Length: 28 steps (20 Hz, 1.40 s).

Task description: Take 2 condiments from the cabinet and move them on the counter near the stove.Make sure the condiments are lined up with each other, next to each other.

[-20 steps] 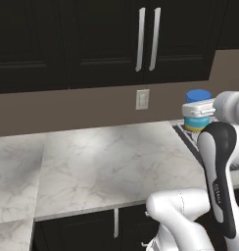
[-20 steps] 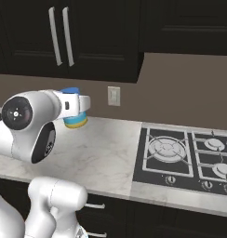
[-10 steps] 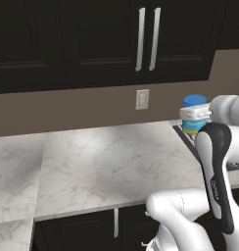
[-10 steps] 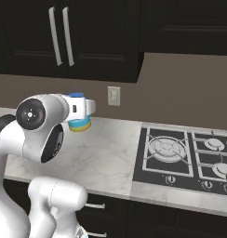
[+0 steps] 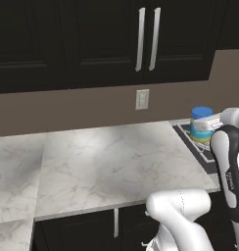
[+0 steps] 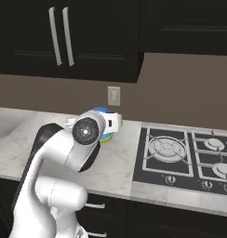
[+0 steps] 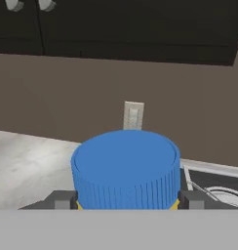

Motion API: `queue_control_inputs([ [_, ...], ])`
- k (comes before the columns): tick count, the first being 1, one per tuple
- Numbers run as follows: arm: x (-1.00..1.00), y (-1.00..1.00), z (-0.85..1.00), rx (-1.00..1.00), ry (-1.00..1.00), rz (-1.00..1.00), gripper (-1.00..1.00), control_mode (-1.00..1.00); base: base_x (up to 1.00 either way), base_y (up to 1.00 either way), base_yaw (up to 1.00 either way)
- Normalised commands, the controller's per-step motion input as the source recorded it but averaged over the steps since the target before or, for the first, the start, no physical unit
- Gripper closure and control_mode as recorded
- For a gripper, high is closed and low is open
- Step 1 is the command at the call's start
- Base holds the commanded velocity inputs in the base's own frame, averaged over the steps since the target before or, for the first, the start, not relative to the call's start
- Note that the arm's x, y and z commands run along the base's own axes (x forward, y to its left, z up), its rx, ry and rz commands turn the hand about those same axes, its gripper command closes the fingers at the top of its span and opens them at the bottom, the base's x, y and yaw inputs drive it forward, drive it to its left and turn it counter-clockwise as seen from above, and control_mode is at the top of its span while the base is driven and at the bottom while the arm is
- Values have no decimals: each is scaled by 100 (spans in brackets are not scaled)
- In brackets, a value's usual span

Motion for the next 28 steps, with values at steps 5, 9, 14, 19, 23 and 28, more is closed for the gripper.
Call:
queue_control_inputs([
  [5, 41, -47, -35, 1, 4, 7, 100, -100, 0, 0, 0],
  [9, 68, -24, -52, 0, 7, 0, 100, -100, 0, 0, 0],
  [14, 61, -2, -57, 1, 11, 0, 100, -100, 0, 0, 0],
  [19, 48, -11, -53, 1, 10, 0, 100, -100, 0, 0, 0],
  [23, 48, -19, -53, 3, 5, 0, 100, -100, 0, 0, 0],
  [28, 30, -18, -52, 2, 0, 2, 100, -100, 0, 0, 0],
])
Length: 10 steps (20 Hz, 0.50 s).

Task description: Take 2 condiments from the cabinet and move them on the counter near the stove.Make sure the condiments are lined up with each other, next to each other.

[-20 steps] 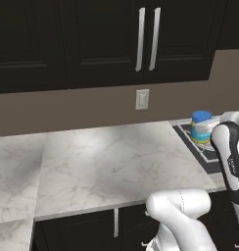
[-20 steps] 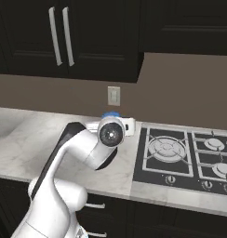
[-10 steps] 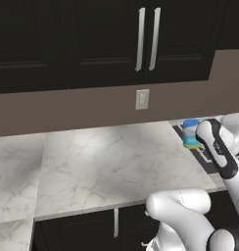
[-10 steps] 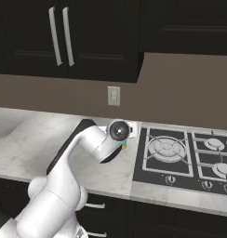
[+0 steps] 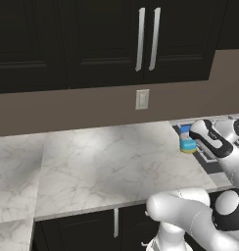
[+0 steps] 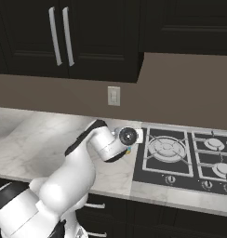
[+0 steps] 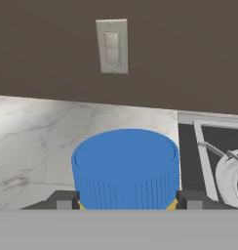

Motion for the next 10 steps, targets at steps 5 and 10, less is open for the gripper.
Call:
queue_control_inputs([
  [5, 10, -11, -40, 3, 0, 4, 100, -100, 0, 0, 0],
  [10, 0, -17, -20, 1, 0, 7, 100, -100, 0, 0, 0],
])
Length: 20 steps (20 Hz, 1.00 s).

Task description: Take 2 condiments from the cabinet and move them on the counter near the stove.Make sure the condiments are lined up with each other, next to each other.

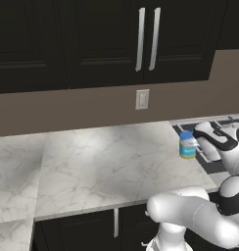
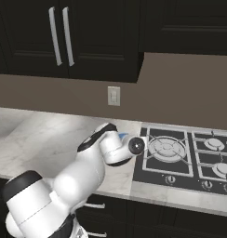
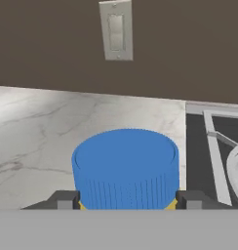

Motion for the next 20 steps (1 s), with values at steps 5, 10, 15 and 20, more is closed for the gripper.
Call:
queue_control_inputs([
  [5, 0, -17, -25, 0, 0, 7, 100, -100, 0, 0, 0],
  [10, 0, -3, -33, 0, 0, 6, 100, -100, 0, 0, 0],
  [15, 0, -6, -27, 0, 0, 5, 100, -100, 0, 0, 0],
  [20, -5, -3, -24, 0, 0, 4, 100, -100, 0, 0, 0],
])
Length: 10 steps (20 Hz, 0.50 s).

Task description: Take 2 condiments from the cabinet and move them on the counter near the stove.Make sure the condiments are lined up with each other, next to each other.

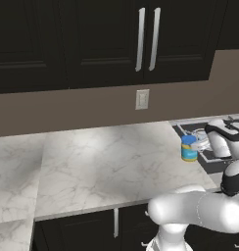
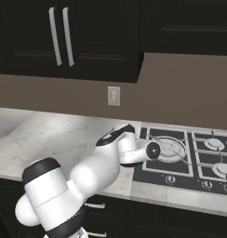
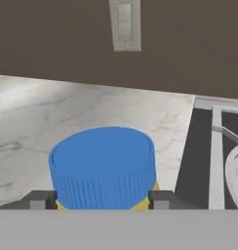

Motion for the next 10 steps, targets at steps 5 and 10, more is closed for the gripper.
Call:
queue_control_inputs([
  [5, -50, 2, -44, 0, 1, 3, -100, -100, 0, 0, 0],
  [10, -64, 0, -27, 0, 1, 0, -100, -100, 0, 0, 0],
])
